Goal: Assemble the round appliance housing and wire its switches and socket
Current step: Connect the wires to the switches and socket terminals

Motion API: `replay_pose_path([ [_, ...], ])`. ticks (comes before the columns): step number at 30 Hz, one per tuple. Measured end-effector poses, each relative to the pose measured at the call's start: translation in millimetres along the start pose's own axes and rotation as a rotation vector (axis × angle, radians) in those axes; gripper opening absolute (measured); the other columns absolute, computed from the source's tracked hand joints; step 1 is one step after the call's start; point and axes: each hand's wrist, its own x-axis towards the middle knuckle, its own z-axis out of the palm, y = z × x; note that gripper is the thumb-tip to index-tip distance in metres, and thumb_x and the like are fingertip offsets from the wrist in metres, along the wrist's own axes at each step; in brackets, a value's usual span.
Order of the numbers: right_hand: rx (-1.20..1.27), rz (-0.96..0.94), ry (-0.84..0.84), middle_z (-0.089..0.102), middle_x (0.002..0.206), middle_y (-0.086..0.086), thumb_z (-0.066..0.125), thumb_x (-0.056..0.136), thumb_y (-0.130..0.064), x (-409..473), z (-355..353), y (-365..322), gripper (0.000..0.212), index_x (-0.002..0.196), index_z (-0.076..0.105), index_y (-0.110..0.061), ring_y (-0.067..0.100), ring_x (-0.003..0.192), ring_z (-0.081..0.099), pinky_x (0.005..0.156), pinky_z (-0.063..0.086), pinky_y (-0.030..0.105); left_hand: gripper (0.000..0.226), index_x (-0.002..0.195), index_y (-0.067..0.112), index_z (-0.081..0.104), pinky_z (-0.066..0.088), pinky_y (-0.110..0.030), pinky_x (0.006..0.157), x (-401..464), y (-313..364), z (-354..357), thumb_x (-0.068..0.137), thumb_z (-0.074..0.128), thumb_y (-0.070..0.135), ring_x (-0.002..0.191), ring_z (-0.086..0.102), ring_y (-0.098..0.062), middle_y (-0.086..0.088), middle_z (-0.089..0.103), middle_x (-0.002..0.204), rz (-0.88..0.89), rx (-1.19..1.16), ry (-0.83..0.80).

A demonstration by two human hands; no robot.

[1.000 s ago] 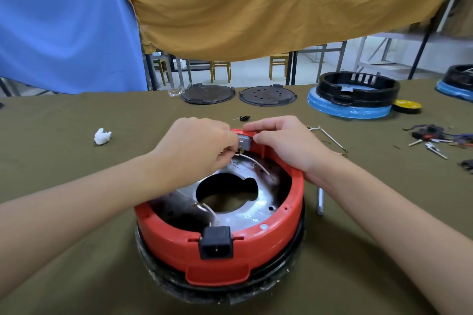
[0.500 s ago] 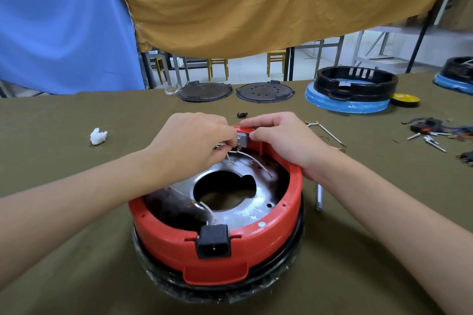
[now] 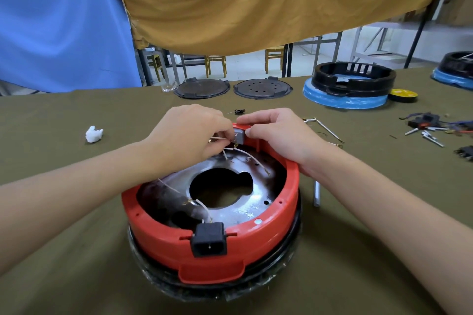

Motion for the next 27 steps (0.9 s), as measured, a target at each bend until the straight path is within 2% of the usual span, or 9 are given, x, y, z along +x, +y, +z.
replay_pose_path([
  [4, -0.006, -0.005, -0.005, 0.076, 0.102, 0.008, 0.061, 0.088, -0.005, 0, -1, -1, 0.030, 0.111, 0.075, -0.019, 0.027, 0.086, 0.068, 0.089, 0.054, 0.037, 0.008, 0.091, 0.031, 0.075, 0.039, -0.025, 0.063, 1, 0, -1, 0.085, 0.070, 0.027, 0.071, 0.051, -0.008, 0.012, 0.071, 0.085, -0.058, -0.071, -0.013],
  [8, -0.003, -0.002, -0.007, 0.076, 0.100, 0.005, 0.061, 0.088, -0.005, 0, 0, 0, 0.030, 0.110, 0.075, -0.020, 0.021, 0.084, 0.065, 0.088, 0.055, 0.037, 0.008, 0.090, 0.028, 0.075, 0.050, -0.032, 0.069, -1, 0, -9, 0.085, 0.070, 0.025, 0.077, 0.062, -0.014, 0.011, 0.071, 0.085, -0.042, -0.077, -0.026],
  [10, -0.004, -0.005, -0.001, 0.076, 0.100, 0.002, 0.061, 0.088, -0.005, 1, 0, 0, 0.030, 0.109, 0.075, -0.020, 0.025, 0.087, 0.067, 0.089, 0.055, 0.039, 0.008, 0.089, 0.026, 0.074, 0.049, -0.032, 0.065, -3, 1, -11, 0.087, 0.067, 0.026, 0.076, 0.063, -0.018, 0.009, 0.069, 0.085, -0.004, -0.014, -0.026],
  [12, -0.007, -0.005, 0.008, 0.076, 0.101, 0.003, 0.061, 0.088, -0.006, 1, 0, 0, 0.030, 0.109, 0.075, -0.020, 0.031, 0.095, 0.069, 0.093, 0.054, 0.041, 0.008, 0.088, 0.023, 0.073, 0.042, -0.029, 0.058, -5, 3, -11, 0.088, 0.065, 0.025, 0.072, 0.064, -0.022, 0.007, 0.067, 0.084, 0.070, 0.084, -0.036],
  [15, 0.000, 0.007, 0.013, 0.076, 0.101, 0.007, 0.062, 0.088, -0.006, 0, 1, 0, 0.029, 0.108, 0.076, -0.021, 0.033, 0.100, 0.068, 0.094, 0.054, 0.044, 0.009, 0.092, 0.022, 0.072, 0.033, -0.028, 0.057, -4, 2, -14, 0.091, 0.063, 0.026, 0.071, 0.064, -0.026, 0.005, 0.065, 0.089, 0.117, 0.138, -0.083],
  [19, 0.013, 0.006, 0.010, 0.075, 0.105, 0.000, 0.061, 0.088, -0.005, -1, 1, -1, 0.029, 0.108, 0.076, -0.019, 0.034, 0.102, 0.067, 0.094, 0.054, 0.042, 0.014, 0.099, 0.025, 0.070, 0.037, -0.032, 0.054, -5, 2, -21, 0.096, 0.058, 0.032, 0.068, 0.061, -0.027, 0.005, 0.061, 0.097, 0.137, 0.189, -0.143],
  [23, 0.023, 0.002, 0.007, 0.075, 0.103, 0.004, 0.062, 0.088, -0.005, -1, 1, -1, 0.028, 0.107, 0.076, -0.019, 0.032, 0.101, 0.068, 0.094, 0.055, 0.041, 0.003, 0.085, 0.017, 0.072, 0.035, -0.030, 0.040, -6, 8, -29, 0.087, 0.070, 0.018, 0.047, 0.055, -0.030, -0.004, 0.061, 0.080, 0.246, 0.240, -0.127],
  [24, 0.024, 0.001, 0.009, 0.076, 0.102, 0.005, 0.062, 0.088, -0.006, -1, 1, 0, 0.028, 0.107, 0.076, -0.020, 0.032, 0.101, 0.068, 0.093, 0.055, 0.040, 0.010, 0.082, 0.015, 0.071, 0.033, -0.028, 0.039, -6, 9, -31, 0.088, 0.068, 0.022, 0.045, 0.054, -0.030, -0.004, 0.061, 0.077, 0.257, 0.242, -0.117],
  [27, 0.033, -0.004, -0.004, 0.075, 0.101, 0.002, 0.062, 0.088, -0.006, -1, 0, 0, 0.027, 0.107, 0.075, -0.020, 0.028, 0.099, 0.069, 0.088, 0.055, 0.034, 0.039, 0.076, 0.014, 0.065, 0.026, -0.025, 0.042, -6, 11, -31, 0.097, 0.045, 0.040, 0.048, 0.055, -0.030, -0.002, 0.056, 0.072, 0.255, 0.254, -0.092],
])
